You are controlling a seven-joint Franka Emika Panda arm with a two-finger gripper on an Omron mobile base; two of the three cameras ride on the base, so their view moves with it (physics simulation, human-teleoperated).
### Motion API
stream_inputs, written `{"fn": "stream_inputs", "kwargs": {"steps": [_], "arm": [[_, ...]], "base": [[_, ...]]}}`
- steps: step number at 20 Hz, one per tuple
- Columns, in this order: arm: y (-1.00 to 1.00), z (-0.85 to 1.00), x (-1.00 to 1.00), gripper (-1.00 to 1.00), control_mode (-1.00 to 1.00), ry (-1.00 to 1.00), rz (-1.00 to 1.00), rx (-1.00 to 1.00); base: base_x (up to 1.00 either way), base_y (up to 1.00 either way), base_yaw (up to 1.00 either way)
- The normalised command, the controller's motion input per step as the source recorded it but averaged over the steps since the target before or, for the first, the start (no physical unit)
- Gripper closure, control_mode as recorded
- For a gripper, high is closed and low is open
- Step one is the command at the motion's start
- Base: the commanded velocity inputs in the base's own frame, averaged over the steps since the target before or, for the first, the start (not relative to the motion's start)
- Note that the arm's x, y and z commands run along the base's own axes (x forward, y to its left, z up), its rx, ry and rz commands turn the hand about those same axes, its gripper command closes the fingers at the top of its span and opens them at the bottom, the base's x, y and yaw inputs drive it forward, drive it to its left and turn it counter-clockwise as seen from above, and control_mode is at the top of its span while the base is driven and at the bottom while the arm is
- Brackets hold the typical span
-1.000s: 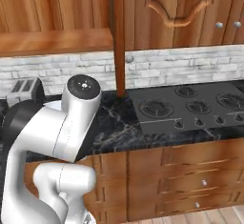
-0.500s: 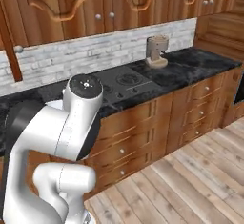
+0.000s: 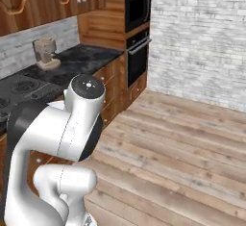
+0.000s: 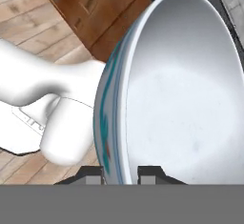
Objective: Pick up the bowls from the cabinet and place each bowl in front of a stool on the dining counter.
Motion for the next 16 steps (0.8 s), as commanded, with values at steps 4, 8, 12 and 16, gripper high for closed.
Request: {"fn": "stream_inputs", "kwargs": {"steps": [4,8,12,16], "arm": [[0.00,0.00,0.00,1.00,1.00,0.00,0.00,0.00],[0.00,0.00,0.00,1.00,1.00,0.00,0.00,0.00],[0.00,0.00,0.00,1.00,1.00,0.00,0.00,0.00],[0.00,0.00,0.00,1.00,1.00,0.00,0.00,0.00]], "base": [[0.62,-0.34,-0.76],[0.97,-0.02,-0.59],[1.00,0.03,-0.44],[1.00,0.04,-0.45]]}}
